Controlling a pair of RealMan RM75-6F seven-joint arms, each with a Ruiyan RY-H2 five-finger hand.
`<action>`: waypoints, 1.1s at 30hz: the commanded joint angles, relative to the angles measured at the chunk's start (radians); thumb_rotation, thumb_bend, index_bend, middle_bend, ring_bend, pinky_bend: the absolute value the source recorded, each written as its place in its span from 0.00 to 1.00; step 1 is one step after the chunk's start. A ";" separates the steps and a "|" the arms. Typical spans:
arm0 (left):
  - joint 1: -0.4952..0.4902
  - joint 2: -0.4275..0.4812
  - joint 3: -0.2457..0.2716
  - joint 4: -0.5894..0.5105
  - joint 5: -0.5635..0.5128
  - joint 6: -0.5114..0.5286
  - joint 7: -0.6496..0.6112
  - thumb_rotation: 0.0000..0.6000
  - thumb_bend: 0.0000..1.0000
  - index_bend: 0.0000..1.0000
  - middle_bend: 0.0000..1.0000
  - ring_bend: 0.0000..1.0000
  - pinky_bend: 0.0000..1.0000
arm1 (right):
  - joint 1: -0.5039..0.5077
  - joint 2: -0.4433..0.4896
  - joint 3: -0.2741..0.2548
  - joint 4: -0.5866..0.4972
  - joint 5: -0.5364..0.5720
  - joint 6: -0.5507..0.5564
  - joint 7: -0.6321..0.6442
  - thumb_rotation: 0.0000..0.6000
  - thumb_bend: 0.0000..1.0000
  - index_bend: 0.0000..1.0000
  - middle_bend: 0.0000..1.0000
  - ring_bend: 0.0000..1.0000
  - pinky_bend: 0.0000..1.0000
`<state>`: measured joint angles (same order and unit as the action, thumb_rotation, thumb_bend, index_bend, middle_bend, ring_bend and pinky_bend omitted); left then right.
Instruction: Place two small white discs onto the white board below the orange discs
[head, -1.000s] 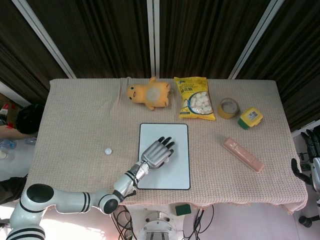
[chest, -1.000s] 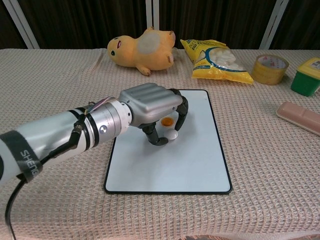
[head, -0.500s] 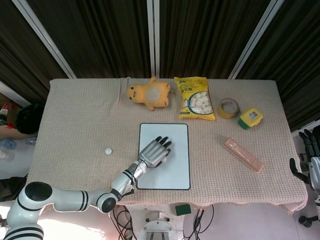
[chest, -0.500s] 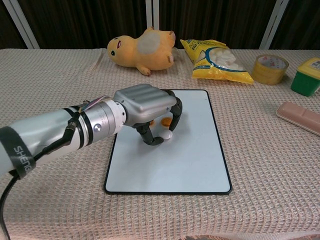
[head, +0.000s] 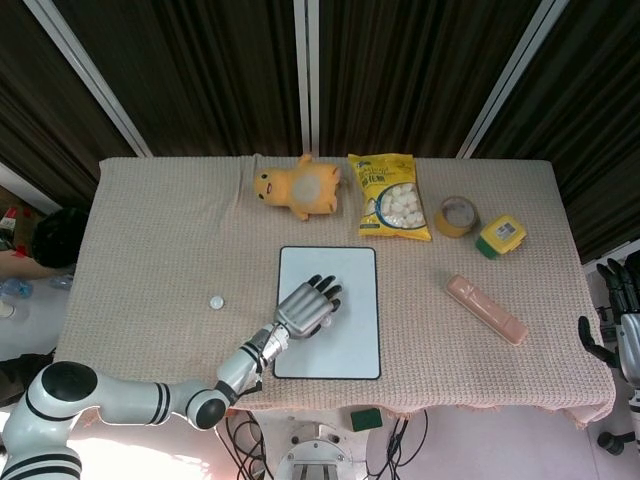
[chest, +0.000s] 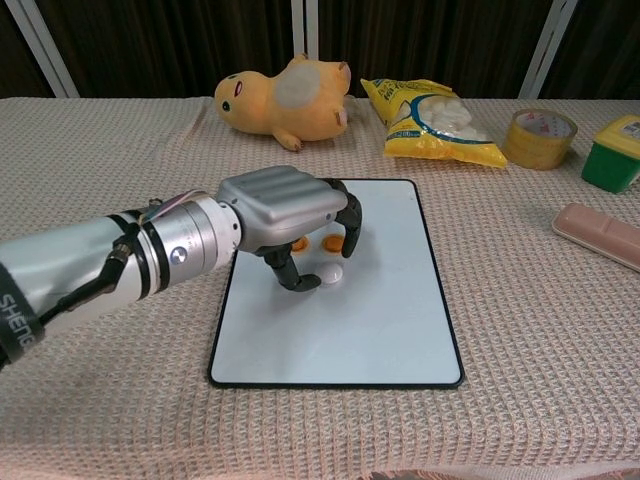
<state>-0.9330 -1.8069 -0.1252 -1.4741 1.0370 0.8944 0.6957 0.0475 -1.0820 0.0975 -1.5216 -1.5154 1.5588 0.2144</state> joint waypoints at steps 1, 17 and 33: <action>0.001 0.008 0.004 -0.011 0.000 0.005 0.001 1.00 0.29 0.32 0.16 0.07 0.18 | -0.001 0.001 0.001 -0.002 0.000 0.002 0.000 1.00 0.47 0.00 0.00 0.00 0.00; 0.182 0.265 0.078 -0.172 0.084 0.246 -0.071 1.00 0.26 0.31 0.16 0.07 0.18 | 0.005 0.008 -0.001 -0.017 -0.014 0.002 -0.009 1.00 0.47 0.00 0.00 0.00 0.00; 0.309 0.277 0.144 0.014 0.159 0.216 -0.312 1.00 0.26 0.32 0.16 0.07 0.18 | 0.012 0.003 -0.007 -0.029 -0.018 -0.012 -0.041 1.00 0.47 0.00 0.00 0.00 0.00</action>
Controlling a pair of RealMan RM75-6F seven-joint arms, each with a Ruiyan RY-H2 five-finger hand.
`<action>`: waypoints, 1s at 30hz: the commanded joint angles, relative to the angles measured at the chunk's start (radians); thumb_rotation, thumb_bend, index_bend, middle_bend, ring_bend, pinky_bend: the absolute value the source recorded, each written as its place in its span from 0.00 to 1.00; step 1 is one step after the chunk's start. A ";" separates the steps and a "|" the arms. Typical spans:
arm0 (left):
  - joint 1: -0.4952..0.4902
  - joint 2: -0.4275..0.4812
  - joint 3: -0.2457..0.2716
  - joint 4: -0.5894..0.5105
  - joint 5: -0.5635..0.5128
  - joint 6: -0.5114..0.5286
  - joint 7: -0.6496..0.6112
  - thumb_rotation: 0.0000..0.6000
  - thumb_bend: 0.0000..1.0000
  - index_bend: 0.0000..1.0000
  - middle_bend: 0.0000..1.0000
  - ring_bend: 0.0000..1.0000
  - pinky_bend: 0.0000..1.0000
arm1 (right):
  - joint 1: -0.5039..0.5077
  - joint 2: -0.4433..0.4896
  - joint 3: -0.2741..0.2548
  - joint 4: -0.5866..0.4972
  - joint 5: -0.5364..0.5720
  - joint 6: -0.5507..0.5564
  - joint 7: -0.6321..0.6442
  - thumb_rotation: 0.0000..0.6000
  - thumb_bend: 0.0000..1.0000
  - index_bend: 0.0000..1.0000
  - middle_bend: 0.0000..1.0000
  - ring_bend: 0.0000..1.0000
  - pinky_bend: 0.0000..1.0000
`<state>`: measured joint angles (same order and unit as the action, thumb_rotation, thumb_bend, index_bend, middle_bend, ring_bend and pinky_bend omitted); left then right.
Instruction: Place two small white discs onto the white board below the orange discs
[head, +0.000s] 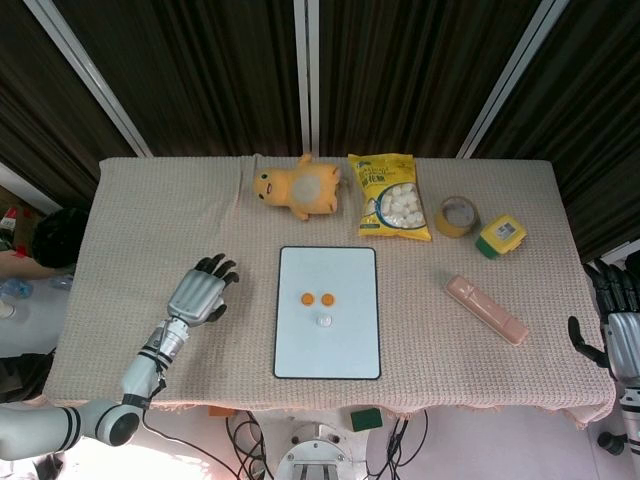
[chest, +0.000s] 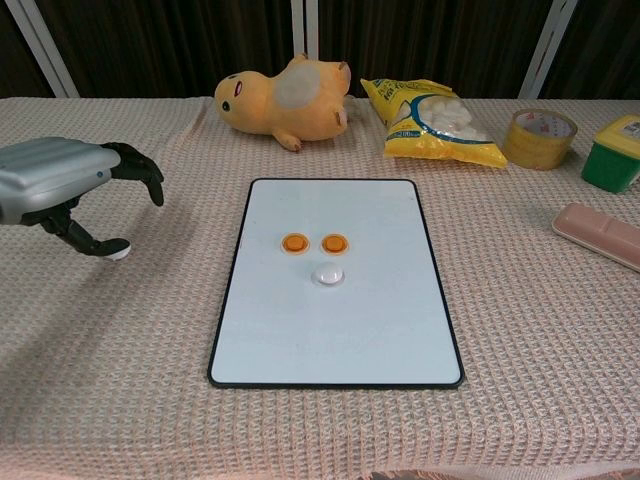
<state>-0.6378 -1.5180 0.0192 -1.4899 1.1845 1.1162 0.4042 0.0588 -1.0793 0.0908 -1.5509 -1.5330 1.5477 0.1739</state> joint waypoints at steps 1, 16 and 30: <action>0.018 -0.015 -0.001 0.039 0.013 -0.006 -0.025 1.00 0.26 0.33 0.16 0.07 0.18 | 0.001 0.000 -0.002 0.001 -0.002 -0.003 -0.001 1.00 0.47 0.00 0.00 0.00 0.00; 0.064 -0.030 -0.001 0.121 0.076 -0.030 -0.124 1.00 0.26 0.40 0.16 0.07 0.17 | 0.009 -0.013 -0.003 0.008 0.000 -0.011 -0.008 1.00 0.47 0.00 0.00 0.00 0.00; 0.077 -0.045 -0.018 0.150 0.089 -0.062 -0.131 1.00 0.26 0.42 0.16 0.07 0.17 | 0.009 -0.013 -0.004 0.001 -0.001 -0.009 -0.019 1.00 0.47 0.00 0.00 0.00 0.00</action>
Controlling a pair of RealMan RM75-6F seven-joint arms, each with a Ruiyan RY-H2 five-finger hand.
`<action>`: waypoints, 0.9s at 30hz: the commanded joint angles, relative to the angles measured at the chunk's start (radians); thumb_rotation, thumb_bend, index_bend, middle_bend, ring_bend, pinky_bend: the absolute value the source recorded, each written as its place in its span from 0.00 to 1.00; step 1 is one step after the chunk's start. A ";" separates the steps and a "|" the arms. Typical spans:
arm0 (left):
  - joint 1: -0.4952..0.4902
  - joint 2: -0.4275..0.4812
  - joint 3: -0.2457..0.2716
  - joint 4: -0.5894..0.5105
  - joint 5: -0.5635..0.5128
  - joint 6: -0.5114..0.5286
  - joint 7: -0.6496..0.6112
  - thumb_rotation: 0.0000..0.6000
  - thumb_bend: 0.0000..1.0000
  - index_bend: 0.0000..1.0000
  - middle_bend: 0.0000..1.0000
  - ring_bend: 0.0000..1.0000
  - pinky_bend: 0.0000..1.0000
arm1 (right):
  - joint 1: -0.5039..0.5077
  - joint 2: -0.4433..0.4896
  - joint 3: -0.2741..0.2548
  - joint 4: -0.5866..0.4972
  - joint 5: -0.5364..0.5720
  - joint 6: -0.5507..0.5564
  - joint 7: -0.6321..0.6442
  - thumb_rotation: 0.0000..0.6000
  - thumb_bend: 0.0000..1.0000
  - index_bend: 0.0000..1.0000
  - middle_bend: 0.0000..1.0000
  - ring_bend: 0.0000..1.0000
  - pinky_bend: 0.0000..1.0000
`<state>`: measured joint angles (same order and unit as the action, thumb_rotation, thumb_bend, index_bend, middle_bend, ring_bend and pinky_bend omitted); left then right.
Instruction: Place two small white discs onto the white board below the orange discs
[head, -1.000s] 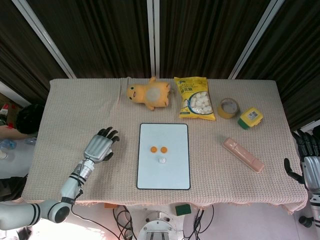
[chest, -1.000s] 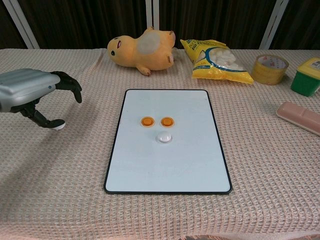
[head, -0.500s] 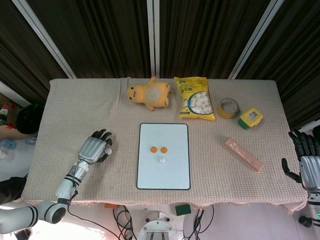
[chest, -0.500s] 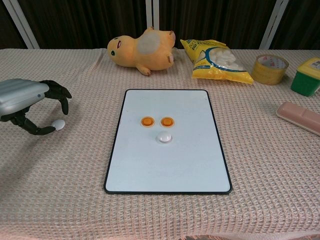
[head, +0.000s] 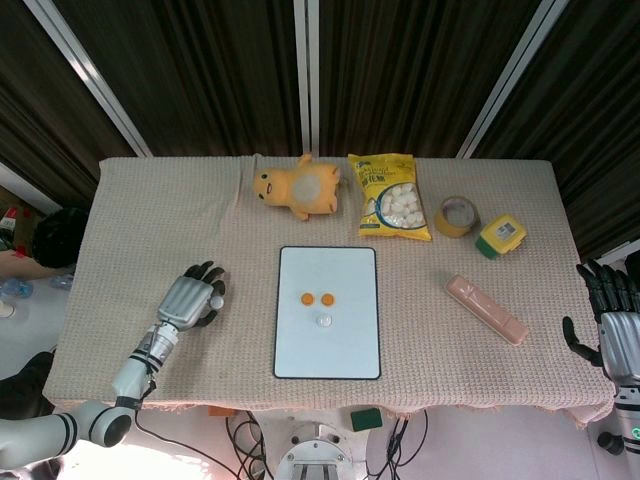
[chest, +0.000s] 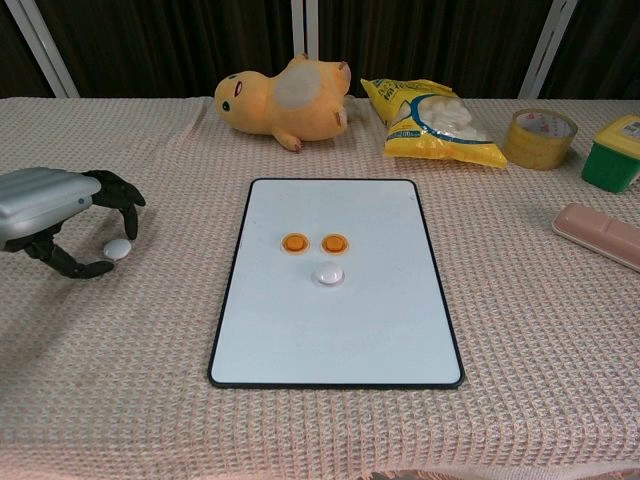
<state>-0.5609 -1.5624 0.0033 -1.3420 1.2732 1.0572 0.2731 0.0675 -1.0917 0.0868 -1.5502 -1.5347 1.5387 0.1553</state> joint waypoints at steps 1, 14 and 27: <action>0.001 0.000 -0.004 0.003 0.001 -0.006 0.000 1.00 0.27 0.42 0.16 0.07 0.17 | 0.000 0.000 0.000 0.000 0.002 0.000 0.000 1.00 0.47 0.00 0.00 0.00 0.00; 0.009 -0.003 -0.023 0.005 0.006 -0.013 0.007 1.00 0.26 0.46 0.16 0.07 0.17 | 0.004 -0.002 -0.001 0.007 0.008 -0.013 0.008 1.00 0.47 0.00 0.00 0.00 0.00; -0.009 0.020 -0.048 -0.073 0.018 -0.032 0.028 1.00 0.26 0.49 0.17 0.07 0.18 | 0.005 -0.001 0.000 0.010 0.008 -0.011 0.014 1.00 0.47 0.00 0.00 0.00 0.00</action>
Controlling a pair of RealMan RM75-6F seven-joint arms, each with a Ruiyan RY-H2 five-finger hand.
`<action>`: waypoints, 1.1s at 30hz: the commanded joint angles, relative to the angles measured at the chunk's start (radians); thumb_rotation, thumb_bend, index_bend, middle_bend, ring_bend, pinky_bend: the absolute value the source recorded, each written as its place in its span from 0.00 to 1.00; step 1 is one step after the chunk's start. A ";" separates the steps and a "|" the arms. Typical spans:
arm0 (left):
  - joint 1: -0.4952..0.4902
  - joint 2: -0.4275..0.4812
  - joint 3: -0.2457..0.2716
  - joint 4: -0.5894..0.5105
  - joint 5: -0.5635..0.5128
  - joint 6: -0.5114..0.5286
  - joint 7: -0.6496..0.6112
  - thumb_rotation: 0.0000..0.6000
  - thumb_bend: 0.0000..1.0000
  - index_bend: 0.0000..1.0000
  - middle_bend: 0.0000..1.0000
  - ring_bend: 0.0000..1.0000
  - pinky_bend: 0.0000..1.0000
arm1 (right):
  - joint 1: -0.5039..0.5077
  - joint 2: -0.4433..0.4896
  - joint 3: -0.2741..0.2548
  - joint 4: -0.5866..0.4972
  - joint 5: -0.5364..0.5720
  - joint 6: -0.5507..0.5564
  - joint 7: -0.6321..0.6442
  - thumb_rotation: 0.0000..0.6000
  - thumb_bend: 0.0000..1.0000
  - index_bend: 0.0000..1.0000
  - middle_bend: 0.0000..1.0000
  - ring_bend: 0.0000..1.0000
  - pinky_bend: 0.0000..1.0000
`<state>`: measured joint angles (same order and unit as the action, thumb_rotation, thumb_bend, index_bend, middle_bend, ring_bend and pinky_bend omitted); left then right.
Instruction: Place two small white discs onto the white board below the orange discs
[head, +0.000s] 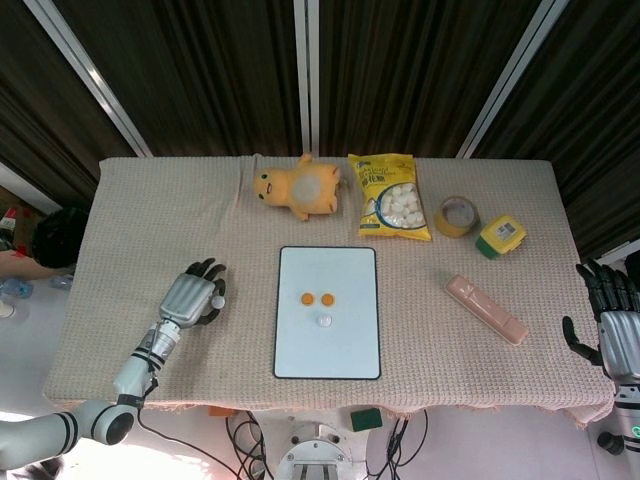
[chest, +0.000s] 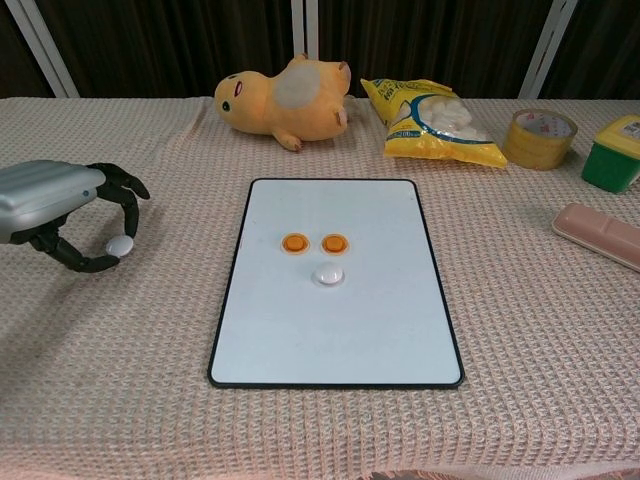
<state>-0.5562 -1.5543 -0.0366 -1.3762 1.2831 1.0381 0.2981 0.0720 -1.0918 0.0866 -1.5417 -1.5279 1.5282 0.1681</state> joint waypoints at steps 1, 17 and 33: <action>-0.022 0.015 -0.012 -0.057 0.017 -0.017 0.000 1.00 0.26 0.49 0.17 0.07 0.18 | 0.001 -0.002 0.001 0.002 0.002 0.000 0.002 1.00 0.47 0.00 0.00 0.00 0.00; -0.188 -0.132 -0.061 -0.092 0.052 -0.147 0.149 1.00 0.26 0.50 0.17 0.07 0.18 | -0.003 -0.005 0.002 0.019 0.009 0.002 0.011 1.00 0.47 0.00 0.00 0.00 0.00; -0.237 -0.196 -0.069 -0.043 -0.001 -0.167 0.213 1.00 0.26 0.51 0.17 0.07 0.17 | 0.007 -0.012 0.010 0.021 0.024 -0.017 0.005 1.00 0.47 0.00 0.00 0.00 0.00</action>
<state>-0.7922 -1.7504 -0.1052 -1.4193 1.2822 0.8706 0.5110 0.0791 -1.1032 0.0961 -1.5209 -1.5037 1.5111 0.1727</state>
